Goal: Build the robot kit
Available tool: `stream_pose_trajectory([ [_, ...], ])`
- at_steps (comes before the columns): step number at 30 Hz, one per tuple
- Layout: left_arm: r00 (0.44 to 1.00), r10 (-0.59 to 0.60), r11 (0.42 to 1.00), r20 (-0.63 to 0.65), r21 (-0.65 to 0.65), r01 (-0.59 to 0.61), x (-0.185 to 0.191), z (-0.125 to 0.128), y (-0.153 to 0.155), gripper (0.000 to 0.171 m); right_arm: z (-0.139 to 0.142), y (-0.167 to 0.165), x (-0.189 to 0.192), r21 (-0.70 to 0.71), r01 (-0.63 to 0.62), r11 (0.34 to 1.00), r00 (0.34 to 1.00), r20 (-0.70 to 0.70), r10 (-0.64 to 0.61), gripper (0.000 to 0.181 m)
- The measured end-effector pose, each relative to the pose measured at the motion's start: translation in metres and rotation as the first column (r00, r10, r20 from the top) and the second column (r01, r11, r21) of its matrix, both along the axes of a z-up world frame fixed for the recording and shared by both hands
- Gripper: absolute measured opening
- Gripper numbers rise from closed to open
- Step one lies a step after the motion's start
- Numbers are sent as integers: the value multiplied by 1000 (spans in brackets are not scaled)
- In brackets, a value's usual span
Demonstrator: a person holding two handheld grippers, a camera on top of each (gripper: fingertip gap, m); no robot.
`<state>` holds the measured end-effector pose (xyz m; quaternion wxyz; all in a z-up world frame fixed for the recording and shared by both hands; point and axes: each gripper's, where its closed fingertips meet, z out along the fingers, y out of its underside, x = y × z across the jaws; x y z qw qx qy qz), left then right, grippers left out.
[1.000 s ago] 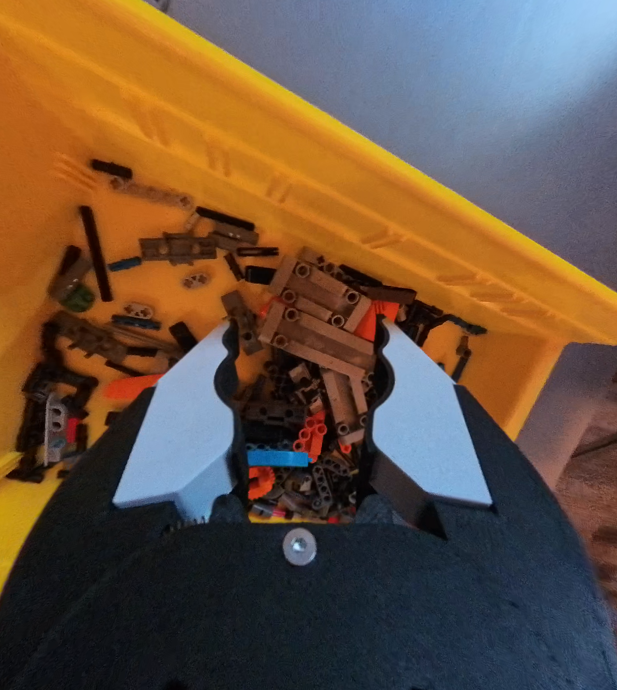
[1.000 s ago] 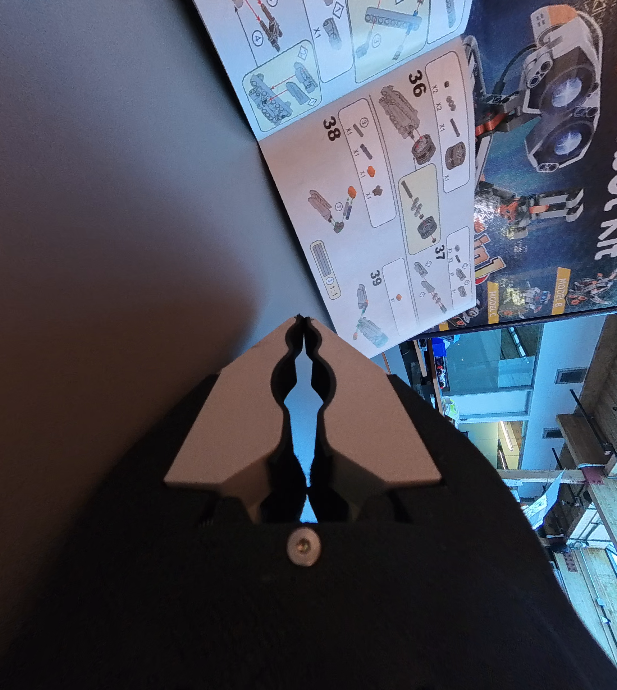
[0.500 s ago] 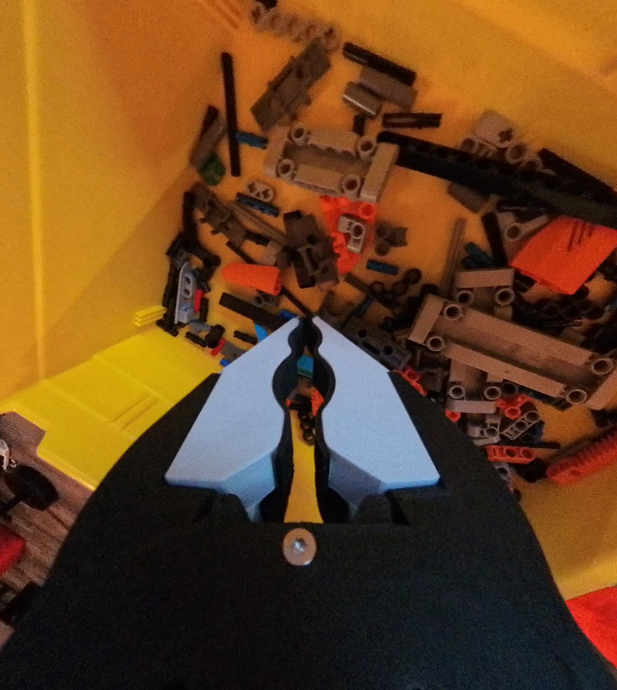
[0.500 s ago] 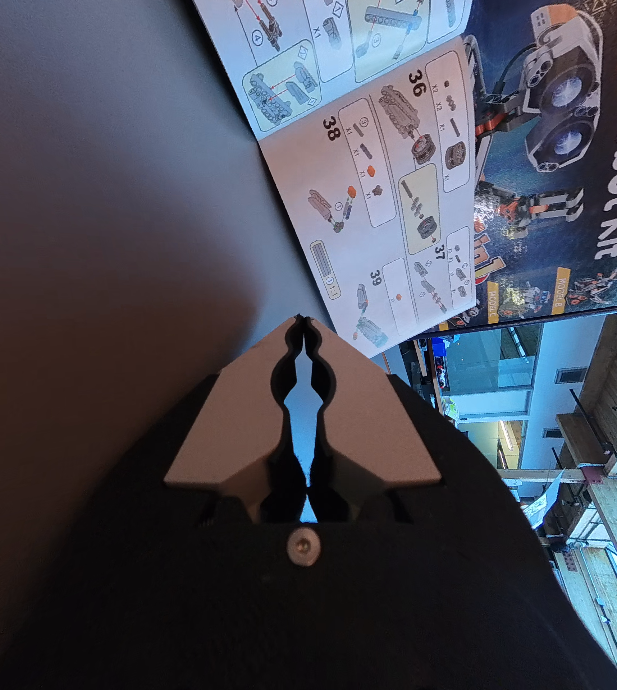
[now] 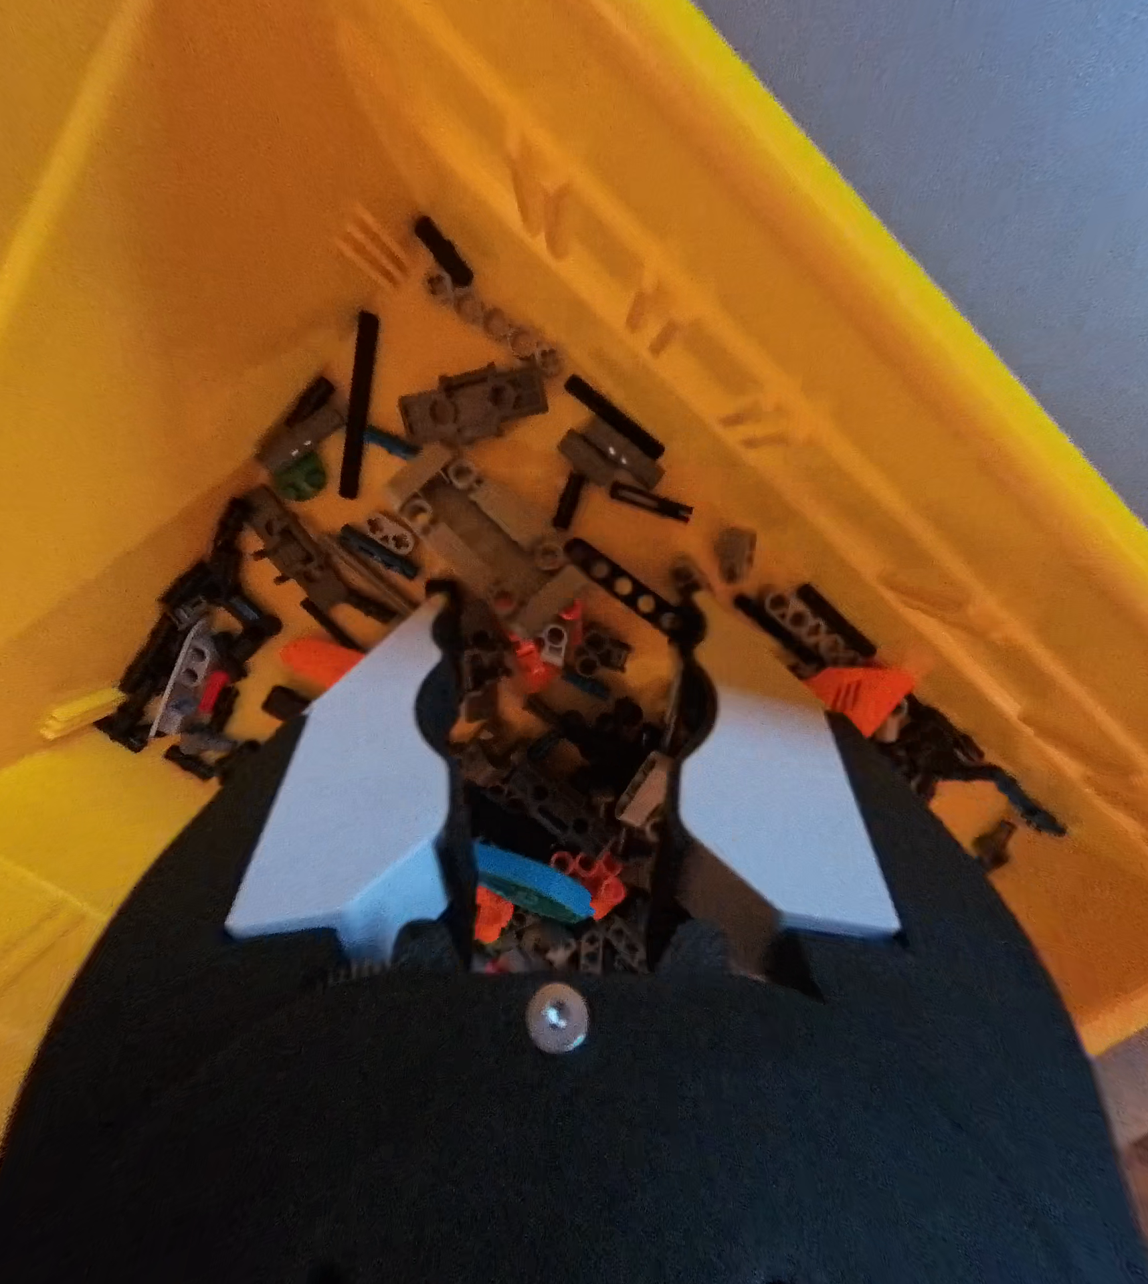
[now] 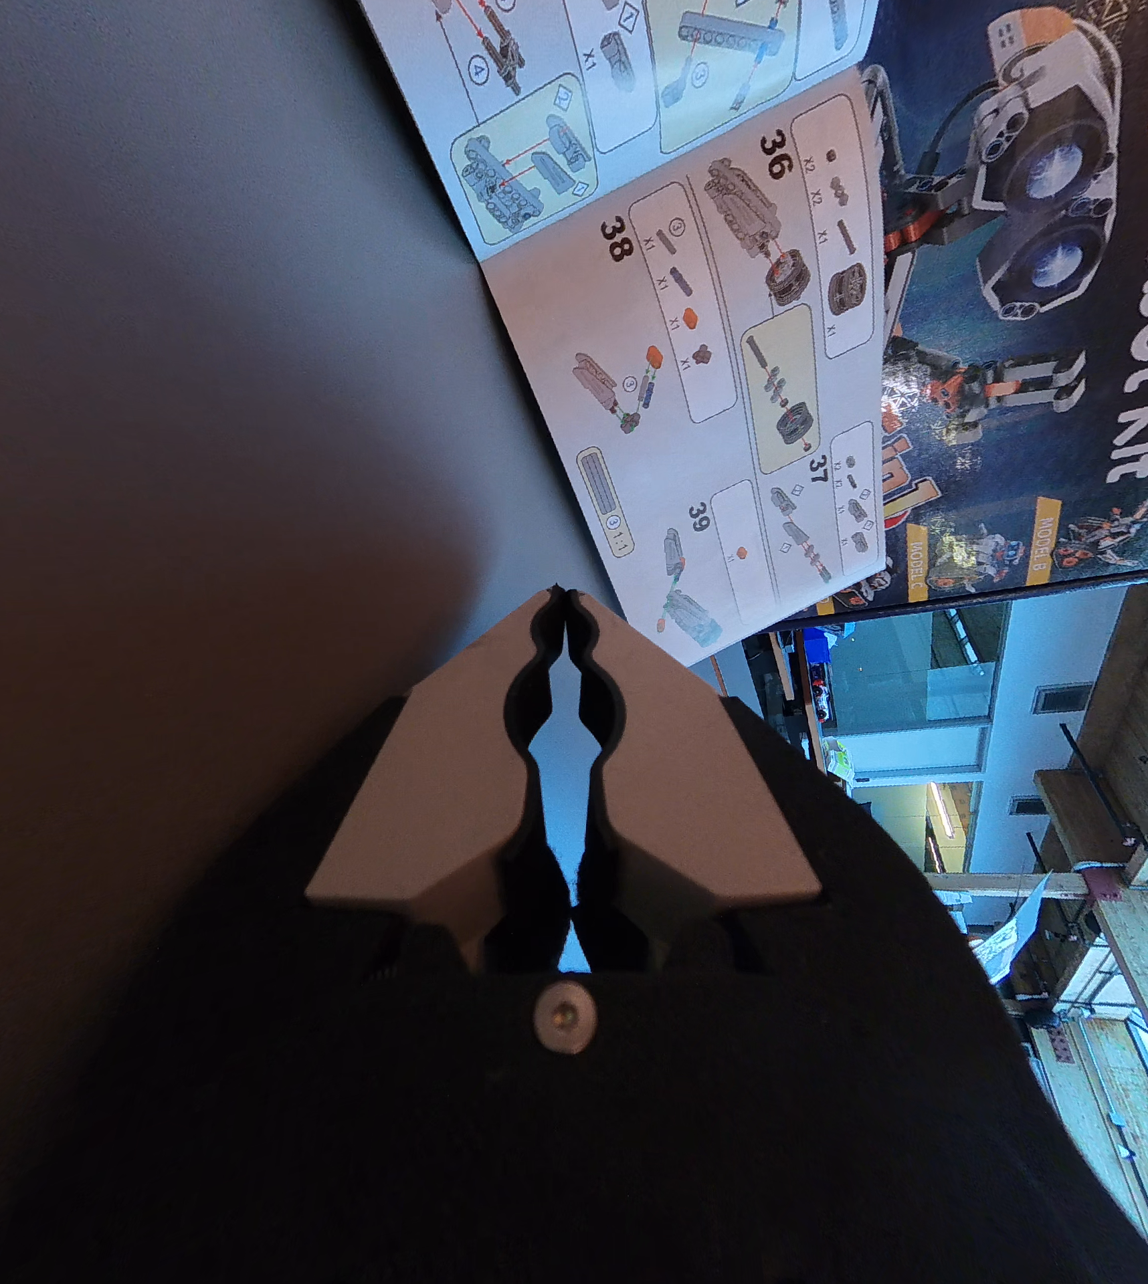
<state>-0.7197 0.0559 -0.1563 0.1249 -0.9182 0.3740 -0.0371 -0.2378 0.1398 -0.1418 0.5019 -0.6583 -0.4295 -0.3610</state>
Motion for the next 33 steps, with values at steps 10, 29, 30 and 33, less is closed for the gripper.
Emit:
stream_pose_trajectory([
  [10, 956, 131, 976, -264, 201, -78, -66, 18, 10, 18, 0, 0, 0, 0, -1, 1000, 1000, 0, 1, 0],
  [29, 987, -140, 990, -81, -8, 140, -12, -6, -68, 60, 0, 0, 0, 1, 0, 1000, 1000, 0, 0, 0],
  [30, 983, -139, 990, -118, -12, 139, -14, -10, -69, 65, 0, 0, 0, 1, -1, 1000, 1000, 0, 1, 0],
  [33, 986, -119, 993, -115, -36, 116, -12, -13, -74, 51, 0, 0, 0, -1, -2, 1000, 1000, -1, 2, 0],
])
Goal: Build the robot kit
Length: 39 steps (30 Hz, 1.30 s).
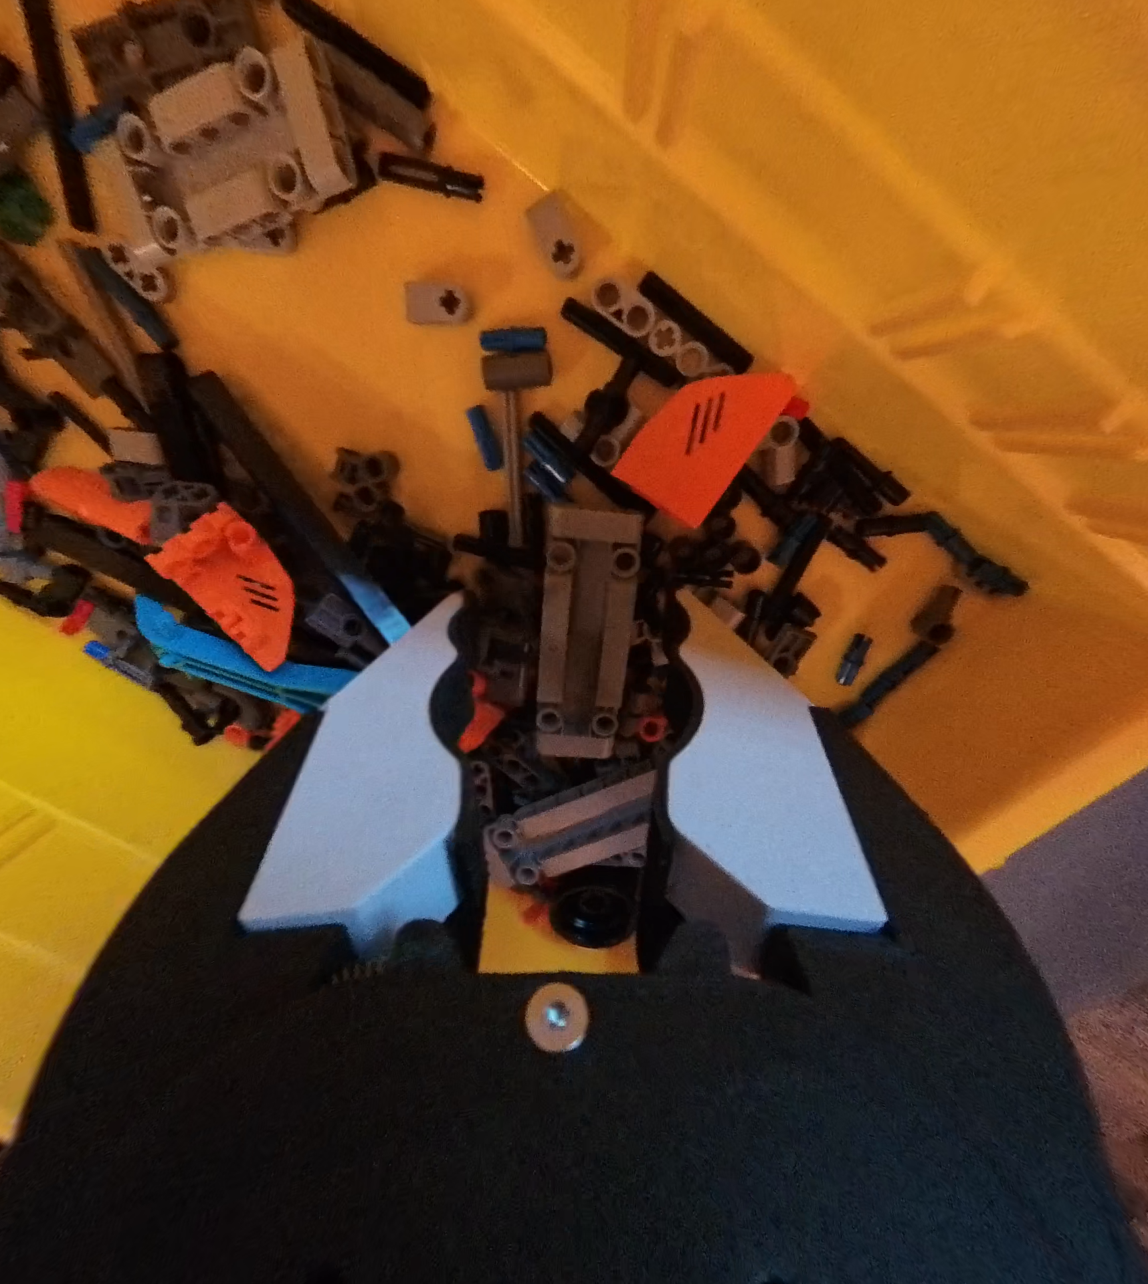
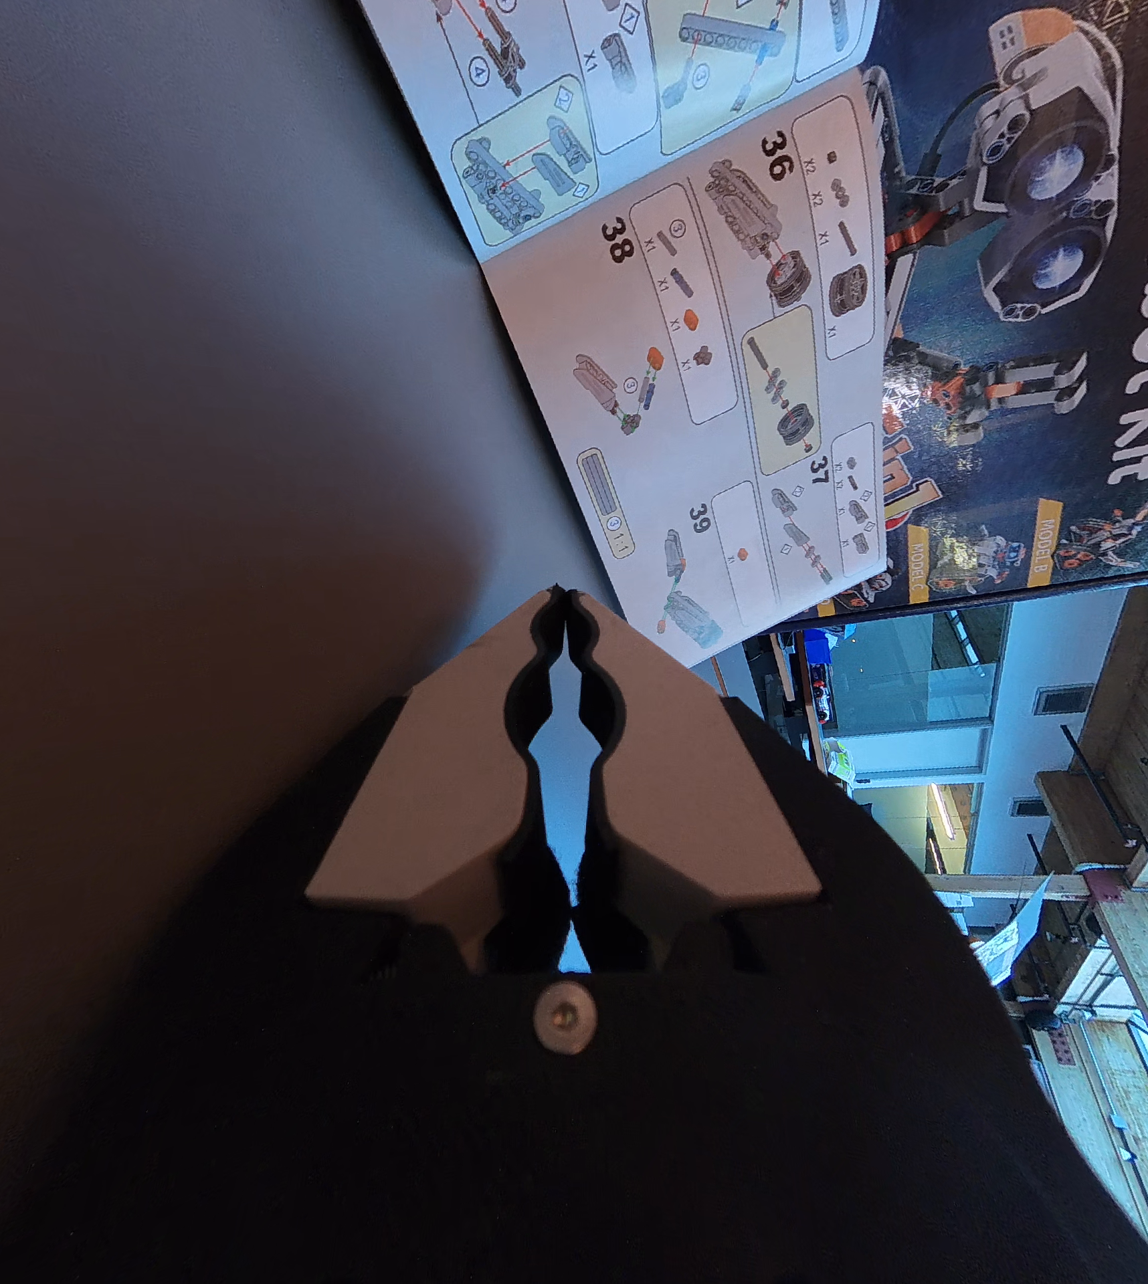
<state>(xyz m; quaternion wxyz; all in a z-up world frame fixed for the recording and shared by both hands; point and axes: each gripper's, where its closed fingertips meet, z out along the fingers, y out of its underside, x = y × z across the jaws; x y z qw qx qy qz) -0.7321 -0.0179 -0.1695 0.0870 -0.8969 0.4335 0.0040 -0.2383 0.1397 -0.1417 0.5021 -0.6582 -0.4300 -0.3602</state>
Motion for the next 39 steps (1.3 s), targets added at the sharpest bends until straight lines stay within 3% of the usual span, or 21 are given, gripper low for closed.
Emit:
stream_pose_trajectory([
  [4, 1000, 0, 997, 5, -71, 0, -3, -1, -9, 13, 0, 0, 0, -2, -3, 1000, 1000, 0, 3, 0],
  [8, 994, 52, 998, -93, -21, -54, -26, 4, 5, 13, 0, 0, 0, -2, -4, 1000, 1000, 0, 4, 0],
  [12, 971, 180, 981, -158, 107, -164, -48, 24, 36, 12, 0, 1, -1, -3, -8, 1000, 1000, -1, 8, 0],
  [15, 971, 225, 969, -75, 117, -216, -38, 37, 51, 12, 0, 1, 0, 0, -3, 1000, 1000, 0, 3, 0],
  [17, 977, 213, 974, -9, 76, -212, -24, 40, 57, 12, 0, 1, 0, 1, -3, 1000, 1000, 0, 3, 0],
  [19, 976, 209, 978, -53, 24, -208, -27, 37, 56, 13, 0, 1, -1, -1, -4, 1000, 1000, 0, 4, 0],
  [21, 962, 237, 965, -132, -84, -249, -38, 34, 43, 42, 0, 1, -1, -2, -4, 1000, 1000, -1, 4, 0],
  [23, 936, 307, 934, -173, -135, -331, -48, 35, 38, 51, 0, 2, -1, -3, -4, 1000, 1000, -1, 4, 0],
  [24, 929, 340, 917, -147, -165, -362, -46, 35, 37, 48, 0, 2, -1, -2, -4, 1000, 1000, -1, 4, 0],
  [26, 907, 422, 867, 6, -296, -401, -26, 36, 26, 23, 0, 2, -1, -2, -4, 1000, 1000, -1, 4, 0],
  [27, 878, 478, 814, 27, -389, -431, -19, 38, 18, 20, 0, 2, -1, 0, -3, 1000, 1000, -1, 3, 0],
  [29, 828, 560, 745, 20, -448, -494, -19, 39, 11, 21, 0, 2, -1, -2, -4, 1000, 1000, -1, 4, 0],
  [36, 917, 399, 828, 15, -436, -353, -2, 46, -4, 40, 0, 3, -2, -2, -14, 1000, 1000, -2, 14, 0],
  [39, 915, 400, 812, 55, -485, -326, 17, 40, 3, 32, 0, 4, -1, -1, -11, 1000, 1000, -1, 11, 0],
])
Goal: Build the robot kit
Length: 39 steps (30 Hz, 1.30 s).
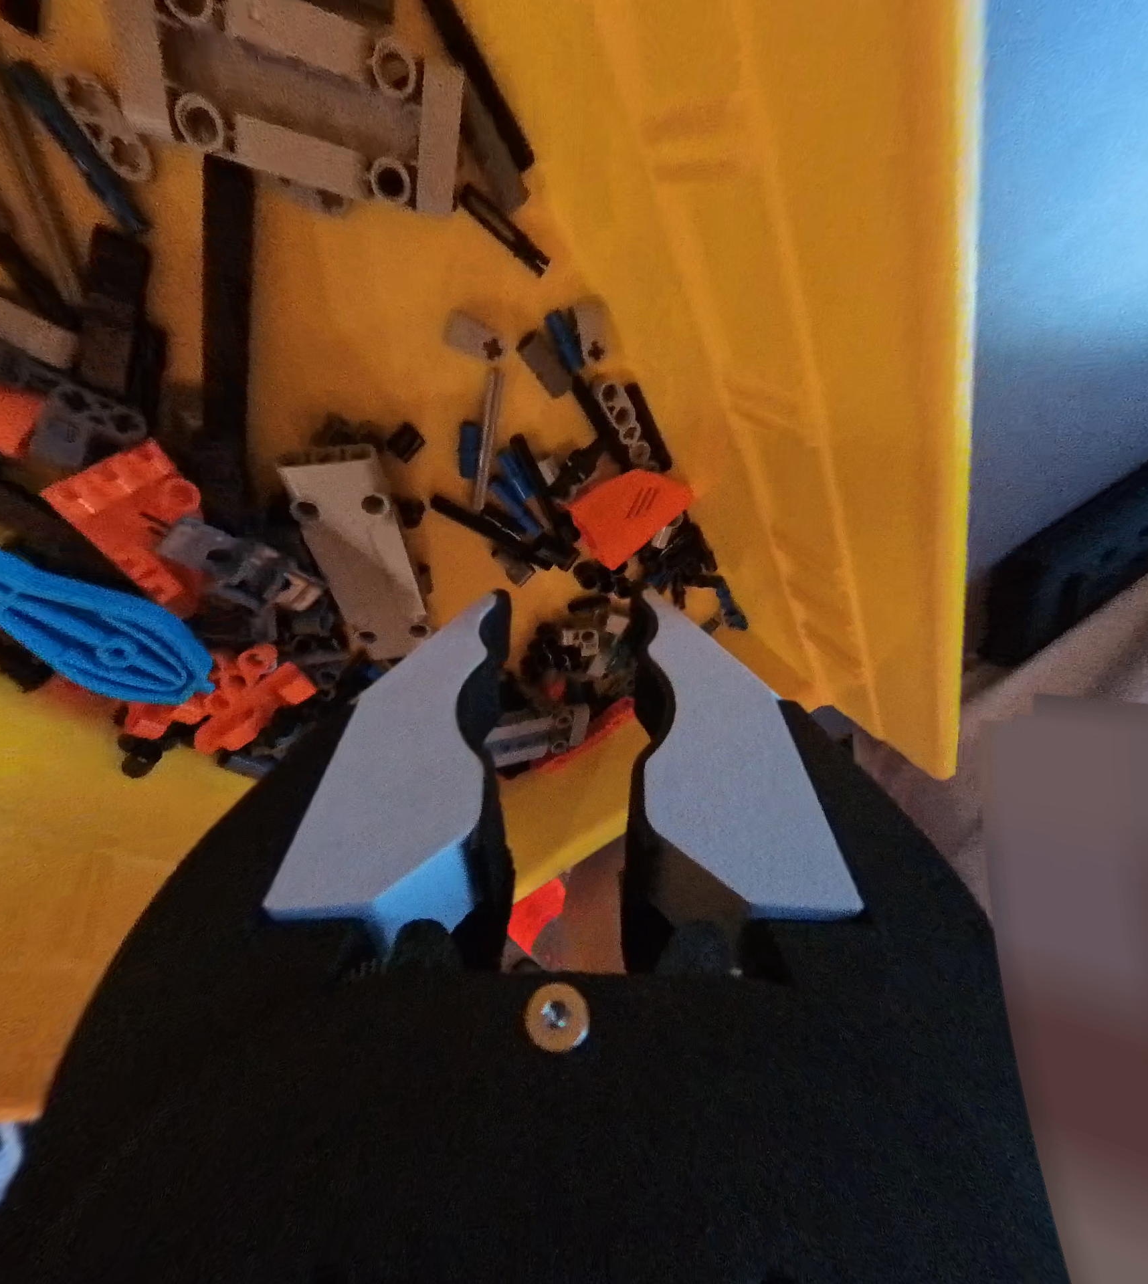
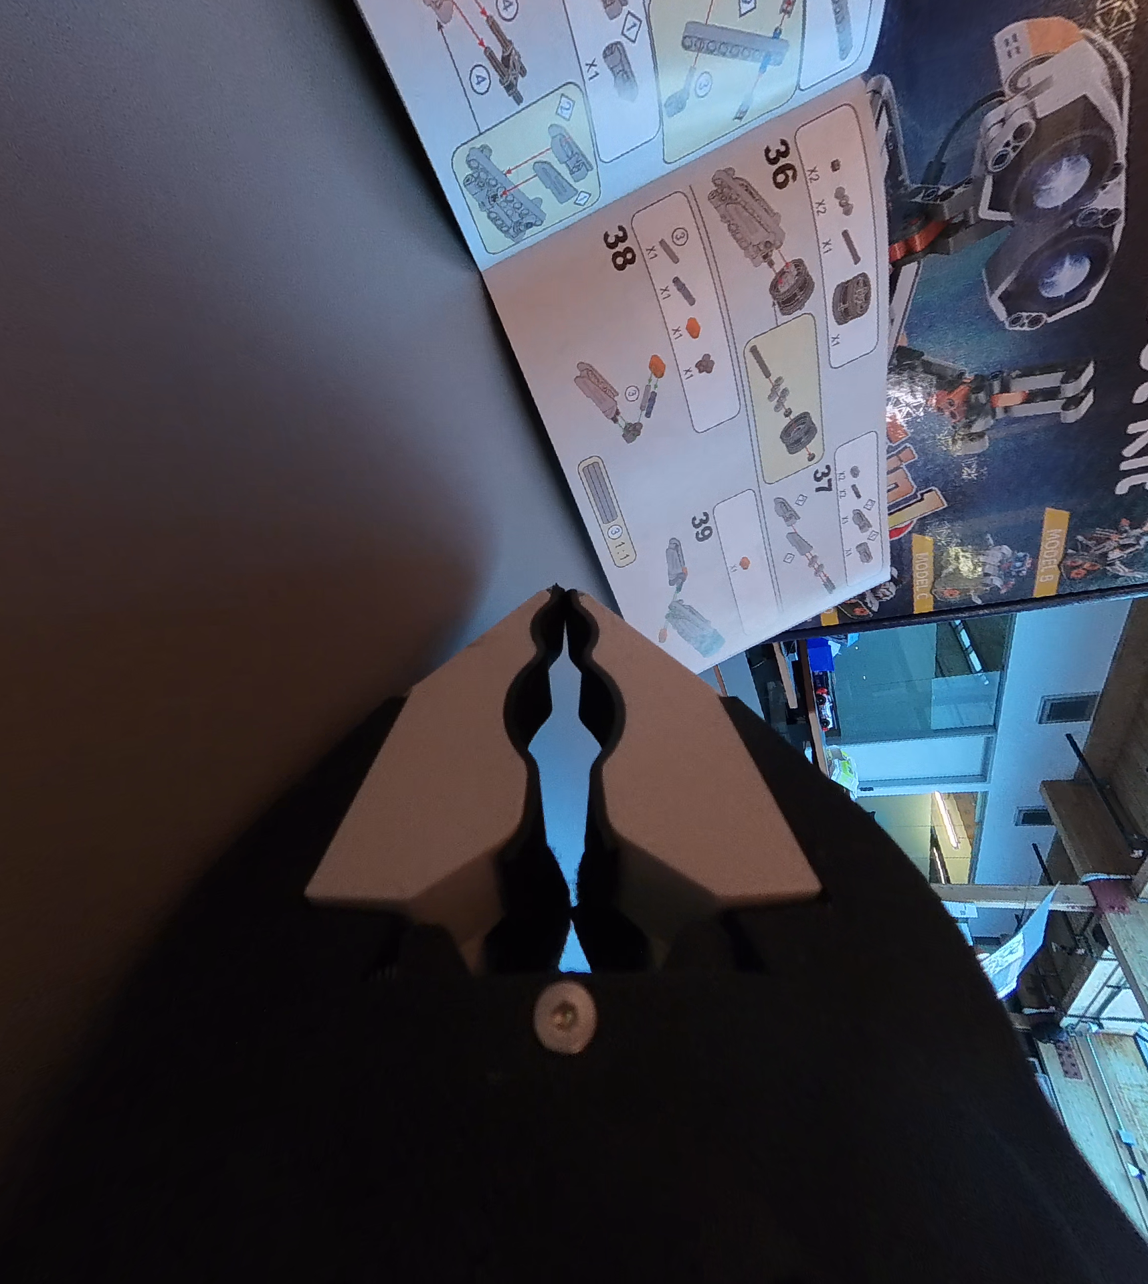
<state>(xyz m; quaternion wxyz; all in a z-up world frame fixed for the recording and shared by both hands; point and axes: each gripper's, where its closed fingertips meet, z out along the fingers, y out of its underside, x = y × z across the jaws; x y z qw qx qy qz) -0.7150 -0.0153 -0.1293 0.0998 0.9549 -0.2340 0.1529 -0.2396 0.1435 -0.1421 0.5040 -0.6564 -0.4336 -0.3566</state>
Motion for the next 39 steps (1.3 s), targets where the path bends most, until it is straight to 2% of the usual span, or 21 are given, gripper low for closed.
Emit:
stream_pose_trajectory([
  [6, 994, 95, 976, -54, -193, -104, 1, -25, -13, 53, 0, 0, 0, 1, 0, 1000, 1000, 0, 0, 0],
  [11, 987, 139, 972, -75, -178, -151, 2, -26, -9, 49, 0, 0, 0, 2, 0, 1000, 1000, 0, 0, 0],
  [16, 971, 162, 972, -173, -139, -187, 4, -28, -11, 54, 0, 0, 0, 2, 0, 1000, 1000, 0, 0, 0],
  [18, 969, 130, 973, -209, -159, -165, 3, -27, -20, 45, 0, 0, 0, 2, 0, 1000, 1000, 0, 0, 0],
  [19, 966, 97, 975, -241, -170, -140, -3, -27, -24, 29, 0, 0, 0, 1, 0, 1000, 1000, 0, 0, 0],
  [20, 964, 78, 976, -256, -178, -126, -7, -27, -26, 30, 0, 0, 0, 1, 0, 1000, 1000, 0, 0, 0],
  [21, 966, 84, 974, -245, -184, -131, -8, -27, -26, 21, 0, 0, 0, 1, 0, 1000, 1000, 0, 0, 0],
  [23, 949, 104, 972, -297, -172, -161, -24, -30, -20, 14, 0, 0, 0, 2, 0, 1000, 1000, 0, 0, 0],
  [26, 939, 175, 955, -296, -183, -235, -33, -30, -18, 14, 0, 0, 0, 1, 0, 1000, 1000, 0, 0, 0],
  [28, 919, 191, 954, -345, -154, -256, -47, -29, -16, 13, 0, 0, 0, 1, 0, 1000, 1000, 0, 0, 0],
  [30, 915, 227, 949, -333, -135, -284, -49, -26, -12, 13, 0, 0, 0, 2, 0, 1000, 1000, 0, 0, 0],
  [39, 889, 288, 948, -355, -29, -318, -65, -19, 4, 11, 0, 0, 0, 3, 1, 1000, 1000, 0, -1, 0],
])
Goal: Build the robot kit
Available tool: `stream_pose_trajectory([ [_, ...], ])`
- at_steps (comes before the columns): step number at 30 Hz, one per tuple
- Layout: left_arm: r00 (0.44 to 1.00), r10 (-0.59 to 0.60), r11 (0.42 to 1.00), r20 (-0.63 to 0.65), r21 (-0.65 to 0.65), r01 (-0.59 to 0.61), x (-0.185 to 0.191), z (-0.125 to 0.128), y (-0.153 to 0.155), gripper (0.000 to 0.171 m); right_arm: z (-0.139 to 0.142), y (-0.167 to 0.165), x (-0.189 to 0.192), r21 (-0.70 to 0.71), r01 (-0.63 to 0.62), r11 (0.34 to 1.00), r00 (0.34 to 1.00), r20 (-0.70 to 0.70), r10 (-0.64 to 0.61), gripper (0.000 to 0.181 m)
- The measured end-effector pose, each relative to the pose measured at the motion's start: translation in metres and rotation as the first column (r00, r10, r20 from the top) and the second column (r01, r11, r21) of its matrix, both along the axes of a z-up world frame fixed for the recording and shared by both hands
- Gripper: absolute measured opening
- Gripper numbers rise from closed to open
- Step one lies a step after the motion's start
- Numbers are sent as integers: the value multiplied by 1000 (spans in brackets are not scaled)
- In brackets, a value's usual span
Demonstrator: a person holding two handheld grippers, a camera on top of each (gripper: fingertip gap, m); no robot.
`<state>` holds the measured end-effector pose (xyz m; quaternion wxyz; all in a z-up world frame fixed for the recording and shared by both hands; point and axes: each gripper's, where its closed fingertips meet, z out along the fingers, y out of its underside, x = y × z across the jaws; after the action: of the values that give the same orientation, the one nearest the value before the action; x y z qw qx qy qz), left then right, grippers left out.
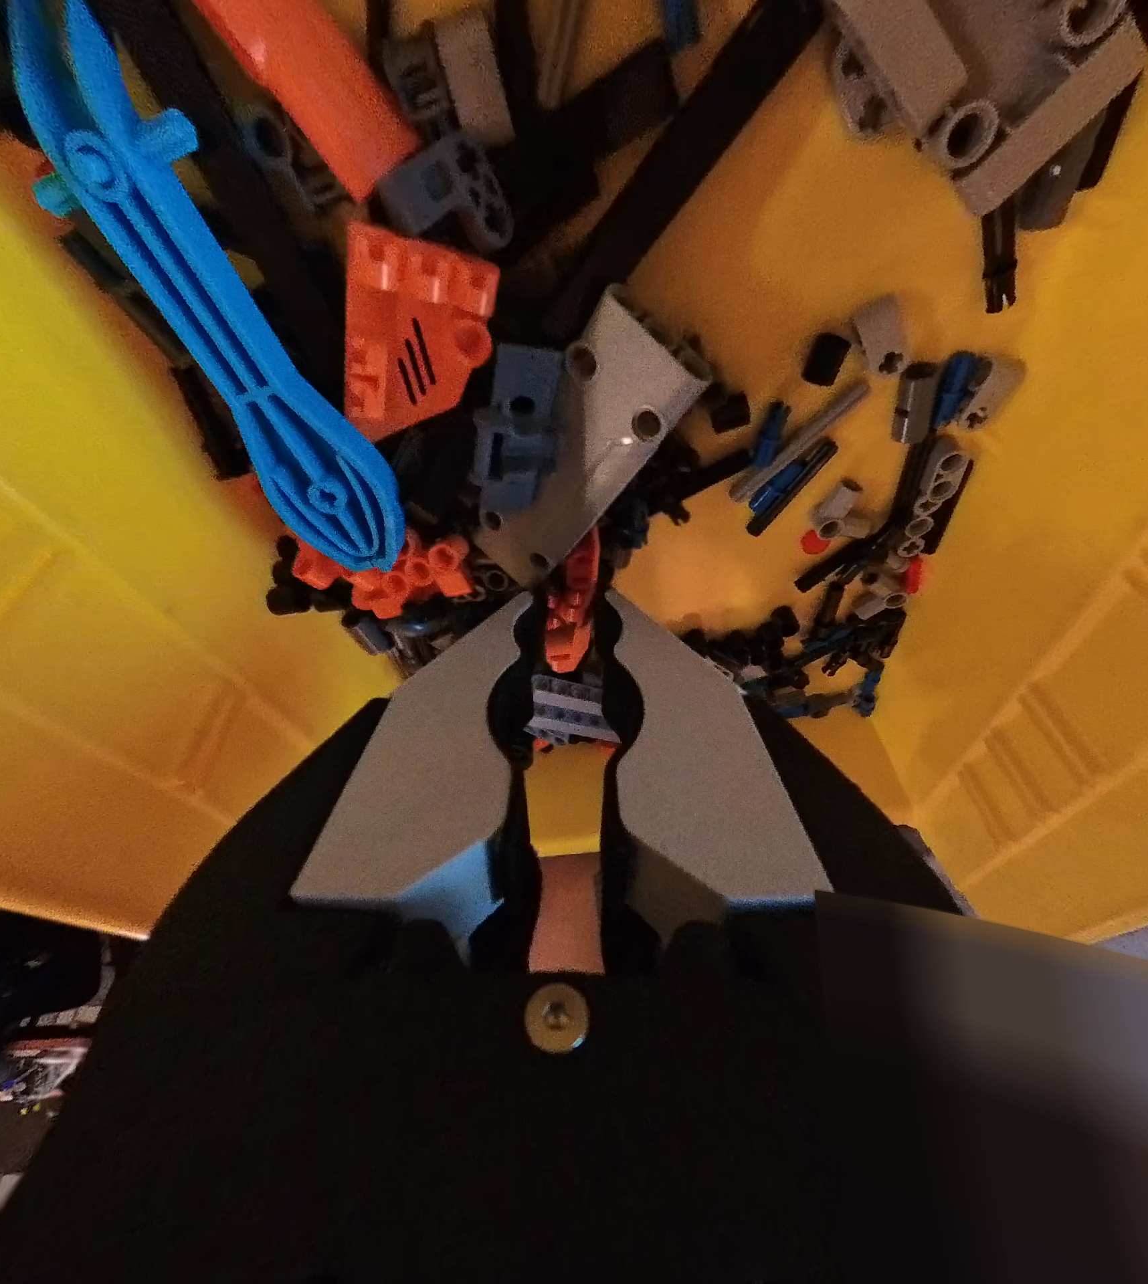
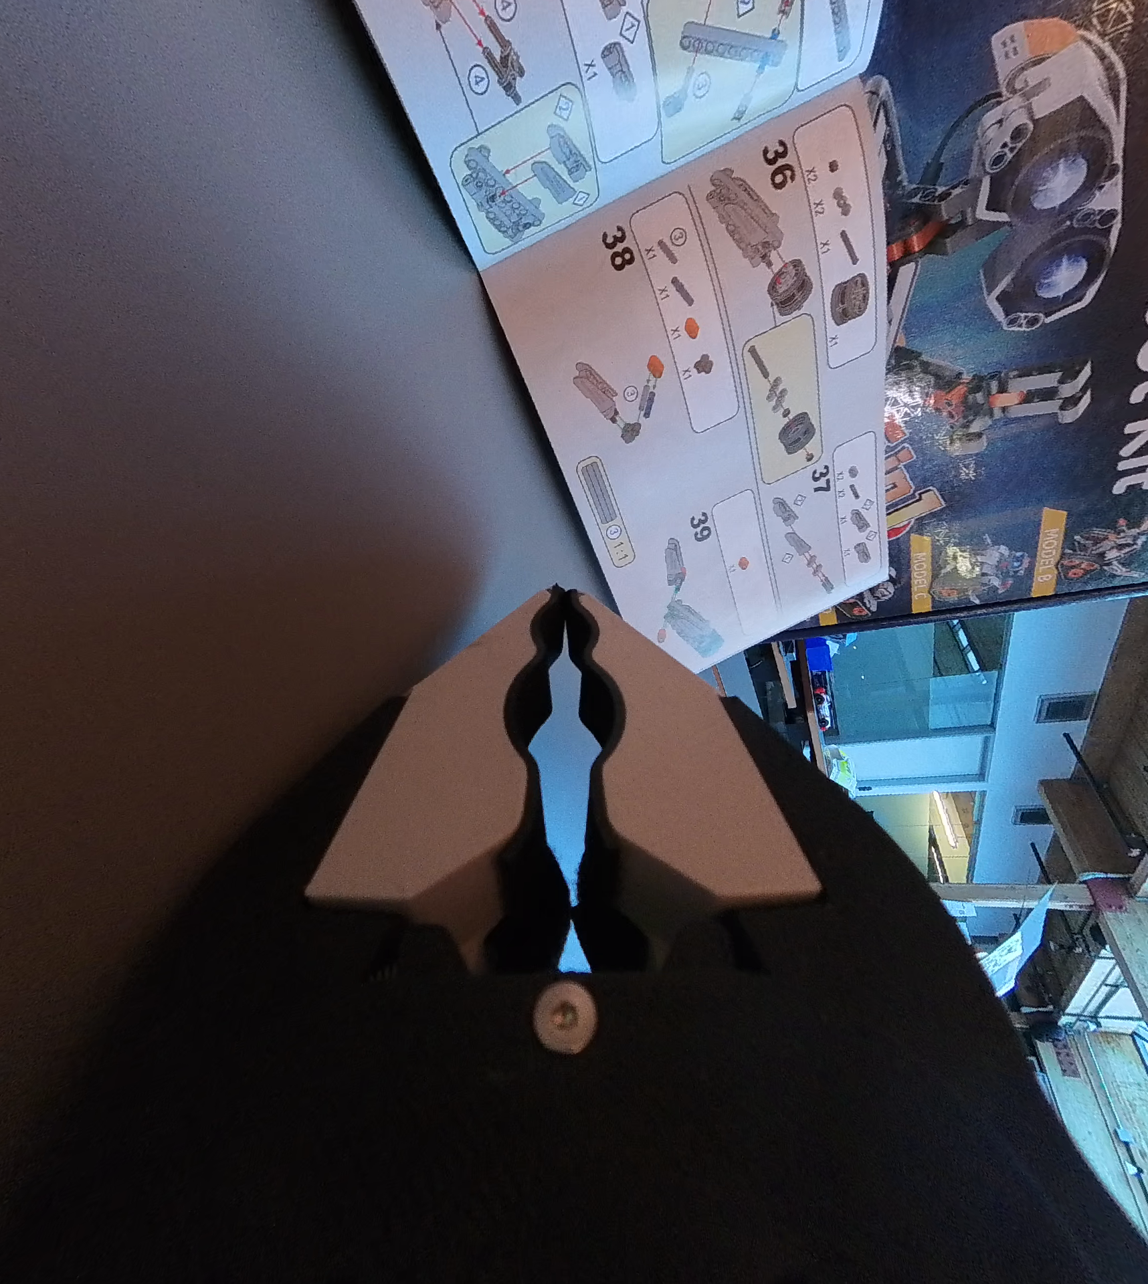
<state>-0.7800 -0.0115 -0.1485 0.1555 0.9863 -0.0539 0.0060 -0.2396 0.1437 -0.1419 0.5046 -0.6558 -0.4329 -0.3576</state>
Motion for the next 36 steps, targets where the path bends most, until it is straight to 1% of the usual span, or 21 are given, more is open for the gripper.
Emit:
stream_pose_trajectory([
  [7, 998, 68, 997, -4, -25, -69, -18, -6, 2, 10, 0, 0, 0, 0, 1, 1000, 1000, 0, -1, 0],
  [11, 996, 83, 997, -12, 6, -83, -24, 0, 3, 13, 0, 0, 0, 0, 0, 1000, 1000, 0, 0, 0],
  [12, 997, 73, 997, -18, 8, -72, -26, 2, 2, 21, 0, 0, 0, 0, 0, 1000, 1000, 0, 0, 0],
  [13, 998, 61, 998, -7, 1, -61, -24, 3, -3, 34, 0, 0, 0, 0, 0, 1000, 1000, 0, 0, 0],
  [15, 999, 38, 998, 37, -44, -36, -16, 6, -19, 54, 0, 0, 0, 0, 0, 1000, 1000, 0, 0, 0],
  [16, 998, 22, 998, 59, -67, -18, -12, 8, -27, 61, 0, 0, 0, -1, 0, 1000, 1000, 0, 0, 0],
  [18, 995, -9, 996, 101, -90, 19, -2, 11, -38, 63, 0, 0, 0, -1, 0, 1000, 1000, 0, 0, 0],
  [21, 982, -78, 990, 172, -101, 97, 21, 11, -44, 65, 0, 0, 0, 0, 0, 1000, 1000, 0, 0, 0],
  [22, 979, -113, 986, 169, -106, 132, 27, 9, -45, 72, 0, 0, 0, 0, 0, 1000, 1000, 0, 0, 0],
  [23, 975, -143, 981, 169, -108, 162, 33, 7, -45, 76, 0, 0, 0, 1, 0, 1000, 1000, 0, 0, 0],
  [26, 969, -184, 967, 164, -148, 208, 47, -1, -50, 77, 0, 0, 0, 0, 0, 1000, 1000, 0, 0, 0],
  [29, 971, -202, 946, 127, -231, 227, 47, -10, -61, 81, 0, 0, 0, -1, 0, 1000, 1000, 0, 0, 0],
  [31, 972, -222, 939, 77, -250, 235, 41, -12, -63, 72, 0, 0, 0, -1, -1, 1000, 1000, 0, 1, 0],
  [32, 972, -223, 941, 68, -246, 233, 41, -13, -63, 72, 0, 0, 0, -1, -1, 1000, 1000, 0, 1, 0],
  [34, 970, -239, 936, 29, -260, 239, 34, -14, -66, 61, 0, 0, 0, 0, -1, 1000, 1000, 0, 1, 0],
  [36, 977, -215, 934, 0, -293, 205, 31, -15, -72, 61, 0, 0, 0, -1, -1, 1000, 1000, 0, 1, 0],
])
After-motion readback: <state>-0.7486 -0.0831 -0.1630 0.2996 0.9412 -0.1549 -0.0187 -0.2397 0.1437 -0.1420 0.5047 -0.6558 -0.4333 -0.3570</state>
